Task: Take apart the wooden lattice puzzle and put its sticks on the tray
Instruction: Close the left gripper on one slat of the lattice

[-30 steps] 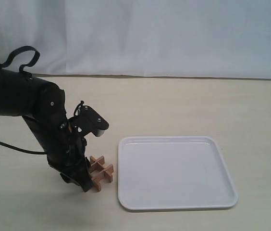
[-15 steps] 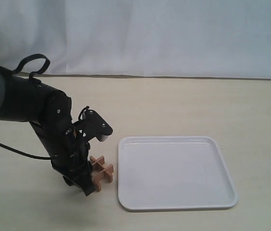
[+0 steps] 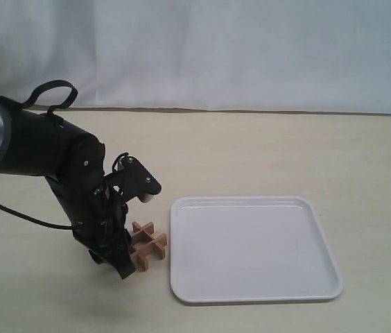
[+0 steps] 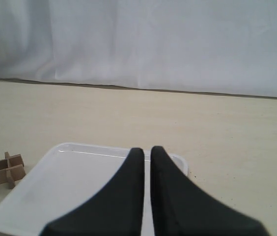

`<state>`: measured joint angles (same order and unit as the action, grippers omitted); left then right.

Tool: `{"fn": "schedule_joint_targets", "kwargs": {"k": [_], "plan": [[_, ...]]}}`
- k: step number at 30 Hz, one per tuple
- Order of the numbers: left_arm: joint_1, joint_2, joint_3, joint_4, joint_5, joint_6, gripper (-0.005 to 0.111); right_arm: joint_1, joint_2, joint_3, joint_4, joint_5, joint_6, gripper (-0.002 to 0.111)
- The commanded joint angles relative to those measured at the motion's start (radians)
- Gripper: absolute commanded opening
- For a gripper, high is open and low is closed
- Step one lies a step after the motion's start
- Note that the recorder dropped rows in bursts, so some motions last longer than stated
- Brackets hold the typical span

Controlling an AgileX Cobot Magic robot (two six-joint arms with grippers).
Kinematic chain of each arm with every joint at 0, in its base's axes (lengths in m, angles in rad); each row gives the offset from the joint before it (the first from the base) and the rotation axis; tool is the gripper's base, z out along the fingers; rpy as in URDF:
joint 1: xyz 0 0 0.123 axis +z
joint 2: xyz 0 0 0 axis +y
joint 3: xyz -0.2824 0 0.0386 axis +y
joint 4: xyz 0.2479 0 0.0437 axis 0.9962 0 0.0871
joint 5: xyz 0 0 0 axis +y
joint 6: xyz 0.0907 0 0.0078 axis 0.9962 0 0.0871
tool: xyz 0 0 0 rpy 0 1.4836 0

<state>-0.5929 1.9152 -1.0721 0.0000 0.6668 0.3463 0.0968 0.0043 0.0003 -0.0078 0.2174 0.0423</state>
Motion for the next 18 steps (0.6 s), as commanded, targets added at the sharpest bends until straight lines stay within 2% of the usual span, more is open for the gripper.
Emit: {"fn": "schedule_joint_targets", "kwargs": {"k": [1,18], "plan": [[-0.001,-0.013,0.000,0.025,-0.009,-0.007,0.043,-0.001,-0.004,0.000,-0.001,-0.005,-0.005,0.005],[0.001,0.029,0.000,0.040,-0.055,-0.007,0.043,-0.001,-0.004,0.000,-0.001,-0.005,-0.005,0.005]]}}
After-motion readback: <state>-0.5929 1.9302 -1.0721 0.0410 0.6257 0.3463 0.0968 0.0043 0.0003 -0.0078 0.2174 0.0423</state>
